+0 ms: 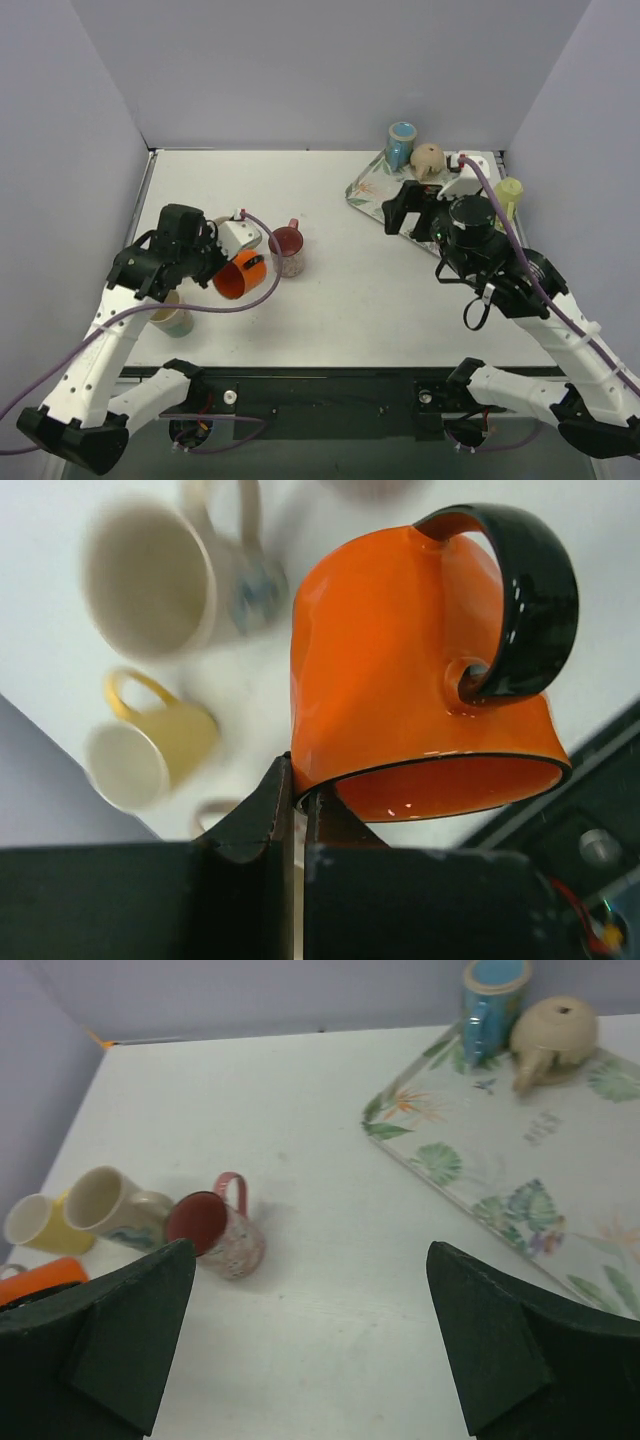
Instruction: Turn the mug right side up
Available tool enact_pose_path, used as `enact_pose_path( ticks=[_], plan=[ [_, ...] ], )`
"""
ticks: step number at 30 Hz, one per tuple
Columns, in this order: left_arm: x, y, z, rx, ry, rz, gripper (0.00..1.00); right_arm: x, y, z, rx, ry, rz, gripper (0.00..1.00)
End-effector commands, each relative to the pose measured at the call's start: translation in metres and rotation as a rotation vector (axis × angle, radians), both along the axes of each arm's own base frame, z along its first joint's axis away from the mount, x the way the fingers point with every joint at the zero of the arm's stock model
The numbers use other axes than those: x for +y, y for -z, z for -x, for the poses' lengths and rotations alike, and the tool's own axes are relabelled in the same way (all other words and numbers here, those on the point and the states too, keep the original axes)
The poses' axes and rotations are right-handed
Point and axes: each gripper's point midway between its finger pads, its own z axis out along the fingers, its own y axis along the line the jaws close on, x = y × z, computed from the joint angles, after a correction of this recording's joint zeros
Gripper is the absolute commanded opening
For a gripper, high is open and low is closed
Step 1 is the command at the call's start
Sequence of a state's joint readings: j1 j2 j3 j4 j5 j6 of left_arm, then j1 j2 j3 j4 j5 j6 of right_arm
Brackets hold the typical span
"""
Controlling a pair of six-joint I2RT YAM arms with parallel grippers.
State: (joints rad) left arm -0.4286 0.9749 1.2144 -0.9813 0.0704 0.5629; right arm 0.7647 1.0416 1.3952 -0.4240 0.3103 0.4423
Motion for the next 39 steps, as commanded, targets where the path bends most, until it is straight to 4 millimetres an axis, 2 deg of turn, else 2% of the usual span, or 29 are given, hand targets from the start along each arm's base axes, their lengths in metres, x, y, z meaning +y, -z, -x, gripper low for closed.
enact_pose_path(
  ticks=[1,2,6,8,10,14,15,16,17,18,19,20,21,22,23,24,25,26,28,29,31,32,34,35,36,37,38,39],
  plan=[
    [0.048,0.076,0.060,0.455,-0.005,-0.131,0.00,-0.066,0.034,-0.011,-0.032,0.262,0.275,0.94],
    [0.051,0.085,0.064,0.532,-0.014,-0.114,0.00,-0.072,0.034,-0.012,-0.039,0.303,0.268,0.95],
    [0.055,0.111,0.058,0.671,-0.012,-0.121,0.00,-0.083,0.062,-0.017,0.003,0.335,0.355,0.97],
    [0.056,0.122,0.055,0.722,-0.023,-0.140,0.00,-0.098,0.071,-0.020,0.038,0.400,0.351,0.98],
    [0.062,0.133,0.051,0.762,-0.047,-0.174,0.00,-0.132,0.082,-0.025,0.098,0.525,0.311,0.97],
    [0.077,0.147,0.039,0.790,-0.123,-0.263,0.00,-0.183,0.110,-0.035,0.169,0.640,0.260,0.93],
    [0.078,0.148,0.036,0.783,-0.130,-0.266,0.00,-0.190,0.116,-0.038,0.169,0.656,0.255,0.92],
    [0.078,0.149,0.033,0.787,-0.134,-0.270,0.00,-0.206,0.122,-0.038,0.182,0.693,0.283,0.92],
    [0.079,0.150,0.030,0.777,-0.141,-0.277,0.00,-0.212,0.121,-0.044,0.160,0.707,0.290,0.92],
    [0.079,0.153,0.029,0.786,-0.142,-0.284,0.00,-0.226,0.131,-0.045,0.176,0.724,0.348,0.93],
    [0.081,0.154,0.028,0.788,-0.145,-0.290,0.00,-0.231,0.129,-0.056,0.145,0.728,0.352,0.93],
    [0.082,0.158,0.028,0.803,-0.145,-0.299,0.00,-0.244,0.141,-0.058,0.171,0.721,0.407,0.93],
    [0.083,0.161,0.026,0.803,-0.148,-0.312,0.00,-0.249,0.144,-0.072,0.153,0.721,0.412,0.95],
    [0.084,0.165,0.025,0.818,-0.152,-0.316,0.00,-0.261,0.151,-0.075,0.167,0.725,0.443,0.96],
    [0.084,0.167,0.024,0.828,-0.153,-0.323,0.00,-0.267,0.159,-0.090,0.169,0.723,0.444,0.96],
    [0.085,0.171,0.025,0.850,-0.155,-0.332,0.00,-0.277,0.158,-0.096,0.171,0.718,0.447,0.96],
    [0.087,0.174,0.023,0.850,-0.162,-0.347,0.00,-0.281,0.173,-0.104,0.211,0.708,0.461,0.96],
    [0.089,0.175,0.023,0.854,-0.169,-0.356,0.00,-0.292,0.168,-0.110,0.204,0.715,0.463,0.96],
    [0.090,0.176,0.021,0.849,-0.172,-0.360,0.01,-0.311,0.187,-0.123,0.256,0.731,0.465,0.96],
    [0.089,0.175,0.021,0.841,-0.173,-0.358,0.02,-0.315,0.189,-0.128,0.259,0.721,0.452,0.96],
    [0.089,0.172,0.019,0.821,-0.176,-0.351,0.11,-0.327,0.202,-0.138,0.282,0.685,0.408,0.96],
    [0.089,0.171,0.019,0.815,-0.176,-0.349,0.26,-0.327,0.207,-0.146,0.274,0.669,0.395,0.96],
    [0.088,0.165,0.020,0.810,-0.167,-0.336,0.44,-0.336,0.217,-0.155,0.272,0.645,0.435,0.96],
    [0.086,0.161,0.020,0.799,-0.165,-0.328,0.48,-0.338,0.216,-0.160,0.265,0.627,0.454,0.96],
    [0.082,0.155,0.020,0.803,-0.155,-0.305,0.49,-0.339,0.228,-0.165,0.290,0.609,0.465,0.96],
    [0.079,0.149,0.019,0.791,-0.153,-0.284,0.49,-0.341,0.221,-0.173,0.275,0.589,0.473,0.95],
    [0.074,0.141,0.018,0.790,-0.140,-0.258,0.50,-0.341,0.235,-0.176,0.311,0.570,0.472,0.95],
    [0.071,0.129,0.012,0.755,-0.140,-0.233,0.51,-0.344,0.227,-0.185,0.289,0.556,0.457,0.93]
  ],
)
